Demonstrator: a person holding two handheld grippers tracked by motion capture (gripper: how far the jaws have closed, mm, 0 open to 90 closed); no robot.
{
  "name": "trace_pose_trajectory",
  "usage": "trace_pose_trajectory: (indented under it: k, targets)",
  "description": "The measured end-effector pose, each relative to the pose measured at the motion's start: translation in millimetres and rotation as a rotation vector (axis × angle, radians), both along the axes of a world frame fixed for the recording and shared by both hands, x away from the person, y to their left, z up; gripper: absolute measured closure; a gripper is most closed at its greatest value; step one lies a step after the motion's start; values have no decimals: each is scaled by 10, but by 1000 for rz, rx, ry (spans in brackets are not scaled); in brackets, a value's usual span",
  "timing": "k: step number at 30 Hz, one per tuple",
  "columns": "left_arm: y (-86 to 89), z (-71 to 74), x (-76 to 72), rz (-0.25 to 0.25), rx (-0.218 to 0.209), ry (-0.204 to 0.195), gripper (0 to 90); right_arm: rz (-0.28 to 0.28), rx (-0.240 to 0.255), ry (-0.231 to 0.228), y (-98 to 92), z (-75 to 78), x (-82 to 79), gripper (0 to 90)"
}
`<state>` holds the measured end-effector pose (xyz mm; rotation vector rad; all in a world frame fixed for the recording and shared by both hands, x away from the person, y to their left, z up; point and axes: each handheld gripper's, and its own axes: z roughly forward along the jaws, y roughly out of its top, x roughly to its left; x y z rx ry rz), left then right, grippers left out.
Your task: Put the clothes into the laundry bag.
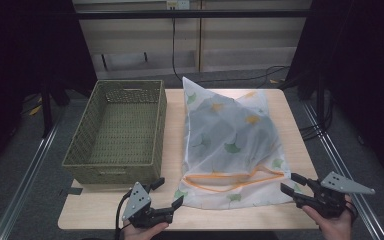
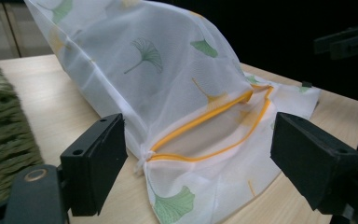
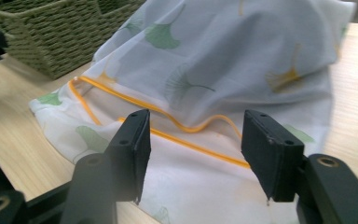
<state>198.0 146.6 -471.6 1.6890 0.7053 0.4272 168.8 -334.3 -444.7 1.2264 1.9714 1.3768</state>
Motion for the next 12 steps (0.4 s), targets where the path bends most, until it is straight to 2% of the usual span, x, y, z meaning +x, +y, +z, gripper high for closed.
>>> trace_pose_trajectory:
  k: [3,5,6,7,10,11,12]
  targets:
    - [67,-42,-20,32,-43,2,169,-37,21,2,-42,-8,-110,365]
    - [94,-82,-21,29,-31,-2,158,-44,18,-4,-51,-6,-164,356]
    - [92,-102,-21,35,-34,9,158,-47,10,-18,-48,3,-171,351]
    - [100,-113,-15,34,-19,10,153,-46,11,-27,-46,6,-164,343]
    - [77,-120,-16,48,-24,6,126,-31,15,-2,-24,-5,-129,324]
    - [80,-117,-12,44,-12,0,124,-29,17,2,-17,-7,-123,319]
    - [59,-113,-12,61,-21,3,123,-26,18,4,-14,-7,-118,318]
